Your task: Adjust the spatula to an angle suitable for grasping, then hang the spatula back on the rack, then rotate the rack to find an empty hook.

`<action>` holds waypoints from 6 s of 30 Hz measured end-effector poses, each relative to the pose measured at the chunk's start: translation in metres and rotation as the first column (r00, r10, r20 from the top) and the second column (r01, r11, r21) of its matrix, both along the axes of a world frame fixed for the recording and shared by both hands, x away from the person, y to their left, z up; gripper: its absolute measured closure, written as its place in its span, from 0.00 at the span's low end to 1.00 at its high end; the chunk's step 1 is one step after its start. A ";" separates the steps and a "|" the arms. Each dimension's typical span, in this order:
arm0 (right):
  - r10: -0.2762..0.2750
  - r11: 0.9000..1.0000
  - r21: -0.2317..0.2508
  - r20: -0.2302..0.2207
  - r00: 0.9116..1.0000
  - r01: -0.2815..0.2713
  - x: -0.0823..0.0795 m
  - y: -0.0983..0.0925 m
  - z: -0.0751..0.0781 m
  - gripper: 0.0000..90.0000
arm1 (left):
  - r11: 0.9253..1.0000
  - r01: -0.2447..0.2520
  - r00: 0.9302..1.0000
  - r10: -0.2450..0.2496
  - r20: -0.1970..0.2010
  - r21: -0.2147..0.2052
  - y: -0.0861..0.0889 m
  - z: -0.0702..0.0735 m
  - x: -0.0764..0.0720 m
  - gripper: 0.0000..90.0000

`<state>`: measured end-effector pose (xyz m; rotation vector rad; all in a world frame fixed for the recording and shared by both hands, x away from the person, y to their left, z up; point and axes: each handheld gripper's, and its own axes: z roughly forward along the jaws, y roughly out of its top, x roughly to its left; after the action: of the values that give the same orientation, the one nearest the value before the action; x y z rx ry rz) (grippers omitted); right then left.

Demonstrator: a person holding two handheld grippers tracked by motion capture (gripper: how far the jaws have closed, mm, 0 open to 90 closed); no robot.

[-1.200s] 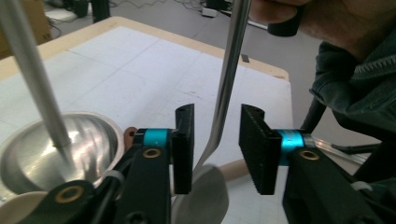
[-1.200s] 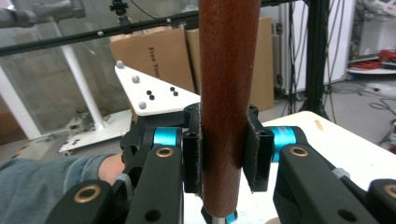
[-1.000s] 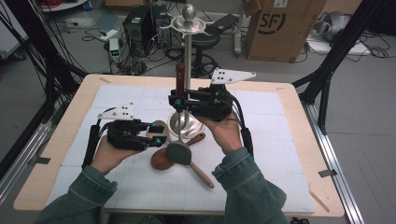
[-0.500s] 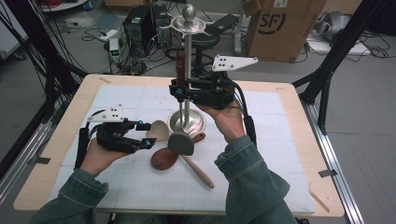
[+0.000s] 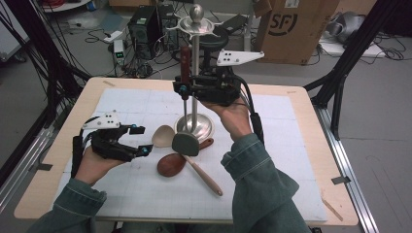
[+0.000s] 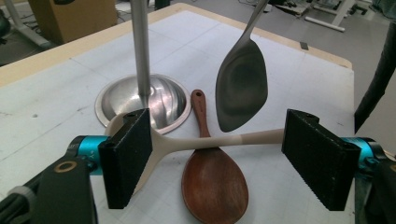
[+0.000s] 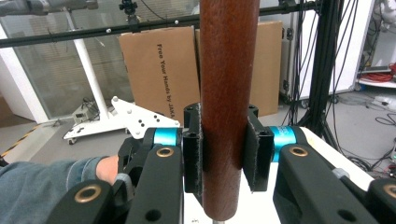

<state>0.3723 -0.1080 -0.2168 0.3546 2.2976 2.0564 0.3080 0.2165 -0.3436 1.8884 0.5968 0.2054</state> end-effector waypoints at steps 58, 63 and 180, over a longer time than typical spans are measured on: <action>-0.095 0.995 -0.006 -0.049 0.994 0.095 0.052 -0.004 0.002 0.81 | 1.000 0.000 1.000 0.000 -0.016 0.022 0.001 -0.004 0.003 0.18; -0.110 0.994 -0.009 -0.038 0.993 0.110 0.056 -0.002 0.000 0.80 | 1.000 0.000 1.000 0.000 -0.016 0.018 0.001 -0.004 0.002 0.17; -0.179 0.984 -0.001 0.067 0.982 0.180 0.050 -0.077 0.060 0.99 | 0.998 -0.013 1.000 0.014 -0.026 0.069 0.001 -0.007 0.005 0.08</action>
<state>0.4222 -0.1846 -0.1570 0.4671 2.1483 1.9433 0.3127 0.2172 -0.3503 1.9562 0.6278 0.2120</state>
